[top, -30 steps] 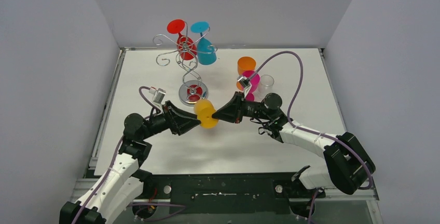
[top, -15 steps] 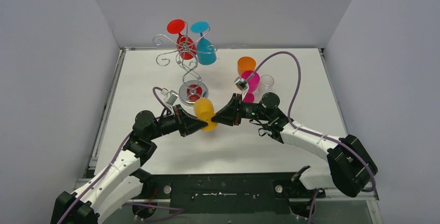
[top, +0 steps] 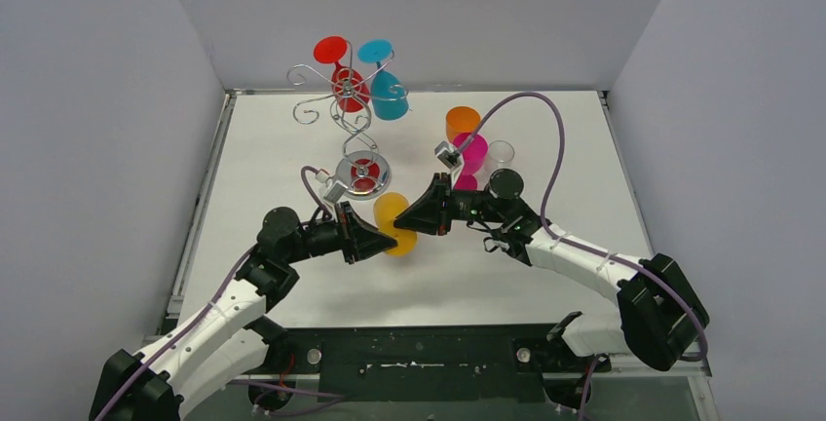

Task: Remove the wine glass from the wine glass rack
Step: Place the wine glass at the center of the board.

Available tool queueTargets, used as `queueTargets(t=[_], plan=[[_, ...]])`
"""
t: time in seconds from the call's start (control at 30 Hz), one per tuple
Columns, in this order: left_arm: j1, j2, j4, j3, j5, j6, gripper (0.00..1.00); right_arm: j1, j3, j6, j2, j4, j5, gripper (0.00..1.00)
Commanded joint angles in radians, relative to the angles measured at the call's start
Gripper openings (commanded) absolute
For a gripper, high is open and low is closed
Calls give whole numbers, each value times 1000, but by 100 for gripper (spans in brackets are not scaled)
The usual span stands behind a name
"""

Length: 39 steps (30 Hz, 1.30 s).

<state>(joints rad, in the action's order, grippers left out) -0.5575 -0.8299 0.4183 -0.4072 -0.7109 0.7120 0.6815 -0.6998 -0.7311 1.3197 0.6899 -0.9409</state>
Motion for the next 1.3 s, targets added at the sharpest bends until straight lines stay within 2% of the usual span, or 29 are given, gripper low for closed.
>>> queueTargets(t=[0.0, 0.1, 0.17, 0.2, 0.27, 0.47, 0.6, 0.7, 0.77, 0.87, 1.27], plan=[[-16, 6, 37, -56, 22, -39, 0, 30, -51, 82, -39, -40, -4, 0], [-16, 16, 39, -51, 37, -38, 0, 35, -46, 122, -60, -80, -2, 1], [-16, 18, 39, -48, 46, -39, 0, 38, -53, 143, -66, -125, -4, 15], [-16, 18, 39, -49, 48, -39, 0, 38, -58, 153, -67, -144, -6, 17], [-16, 17, 41, -49, 48, -37, 0, 43, -67, 174, -69, -179, -5, 15], [-16, 18, 51, -49, 56, -34, 0, 58, -78, 217, -73, -224, 20, 0], [-16, 17, 50, -45, 59, -36, 1, 63, -56, 228, -100, -189, 67, 0], [-16, 9, 54, -43, 32, -30, 27, 77, -18, 246, -129, -118, 106, 0], [-16, 2, 59, -39, 14, -25, 37, 90, 9, 262, -150, -70, 129, 0], [-18, -15, 53, -35, 1, -23, 40, 109, 39, 292, -162, -25, 159, 0], [-34, -40, 125, -11, -10, 15, 38, 132, 90, 329, -192, 73, 257, 0]])
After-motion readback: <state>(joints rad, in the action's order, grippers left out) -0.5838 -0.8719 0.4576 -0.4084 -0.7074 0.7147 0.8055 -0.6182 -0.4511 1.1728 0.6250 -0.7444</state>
